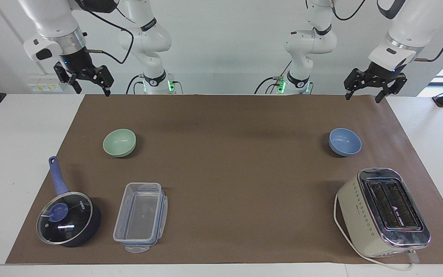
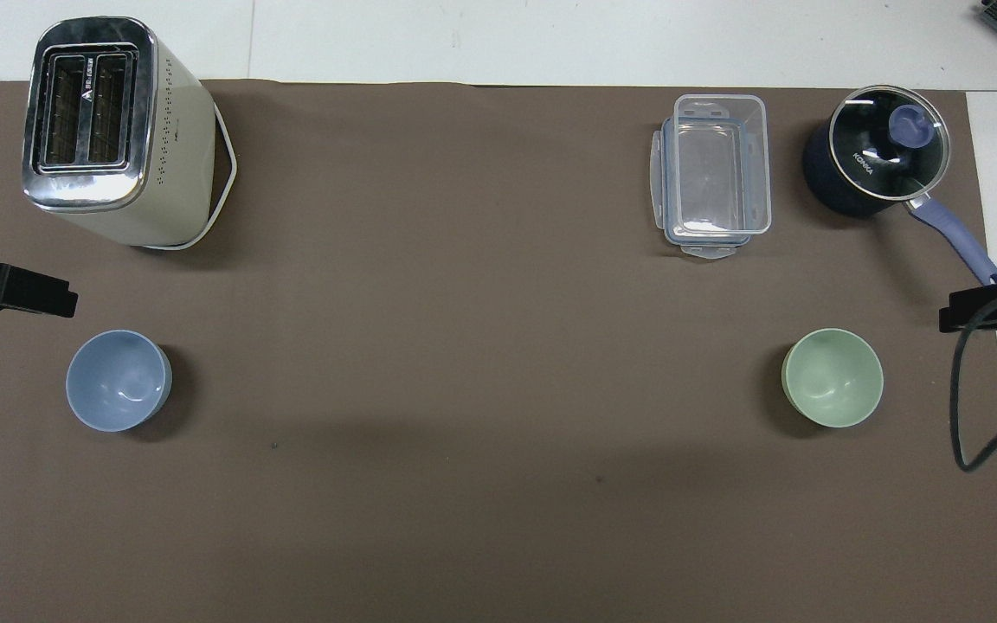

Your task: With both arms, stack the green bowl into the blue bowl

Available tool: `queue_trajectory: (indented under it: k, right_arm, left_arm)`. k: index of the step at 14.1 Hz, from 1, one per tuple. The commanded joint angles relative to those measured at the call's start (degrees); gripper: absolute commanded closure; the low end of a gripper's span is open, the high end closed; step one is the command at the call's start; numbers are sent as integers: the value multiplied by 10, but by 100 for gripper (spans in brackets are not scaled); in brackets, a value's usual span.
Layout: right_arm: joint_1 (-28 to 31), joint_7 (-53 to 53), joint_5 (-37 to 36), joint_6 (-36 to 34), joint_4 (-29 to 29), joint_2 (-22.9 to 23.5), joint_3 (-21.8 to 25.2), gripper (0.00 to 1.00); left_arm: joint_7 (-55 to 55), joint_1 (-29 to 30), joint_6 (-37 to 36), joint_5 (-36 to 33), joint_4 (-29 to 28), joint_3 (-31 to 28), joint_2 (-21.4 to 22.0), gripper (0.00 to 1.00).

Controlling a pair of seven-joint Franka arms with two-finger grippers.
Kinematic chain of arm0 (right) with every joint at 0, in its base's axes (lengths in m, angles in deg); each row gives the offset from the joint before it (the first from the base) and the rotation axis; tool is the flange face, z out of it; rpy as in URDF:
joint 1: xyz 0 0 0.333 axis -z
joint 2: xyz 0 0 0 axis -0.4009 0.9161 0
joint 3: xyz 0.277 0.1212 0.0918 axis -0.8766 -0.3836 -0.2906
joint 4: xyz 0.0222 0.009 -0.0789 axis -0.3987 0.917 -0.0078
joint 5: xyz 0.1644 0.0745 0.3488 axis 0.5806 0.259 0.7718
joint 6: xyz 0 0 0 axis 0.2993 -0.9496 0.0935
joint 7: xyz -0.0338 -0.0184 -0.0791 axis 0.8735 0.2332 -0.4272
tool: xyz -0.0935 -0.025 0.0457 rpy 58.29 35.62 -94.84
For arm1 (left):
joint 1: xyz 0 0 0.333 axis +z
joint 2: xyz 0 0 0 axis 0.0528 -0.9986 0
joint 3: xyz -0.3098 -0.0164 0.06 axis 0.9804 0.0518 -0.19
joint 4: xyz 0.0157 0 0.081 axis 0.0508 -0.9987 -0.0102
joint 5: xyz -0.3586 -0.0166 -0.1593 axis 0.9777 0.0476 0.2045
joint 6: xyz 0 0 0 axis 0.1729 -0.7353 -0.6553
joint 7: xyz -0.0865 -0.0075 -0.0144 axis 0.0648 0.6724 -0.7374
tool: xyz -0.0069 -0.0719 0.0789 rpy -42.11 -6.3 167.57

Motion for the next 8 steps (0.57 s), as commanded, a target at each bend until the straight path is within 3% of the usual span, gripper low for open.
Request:
queue_trajectory:
  k: [1,8]
  right_arm:
    - [6,-7,3,0,9,-9,-6,0]
    - [6,-7,3,0,9,-9,-6,0]
  left_arm:
    - [-19,16,15,17,-18,0,14,0]
    - [-77,57,29,47,-50,0,13,0]
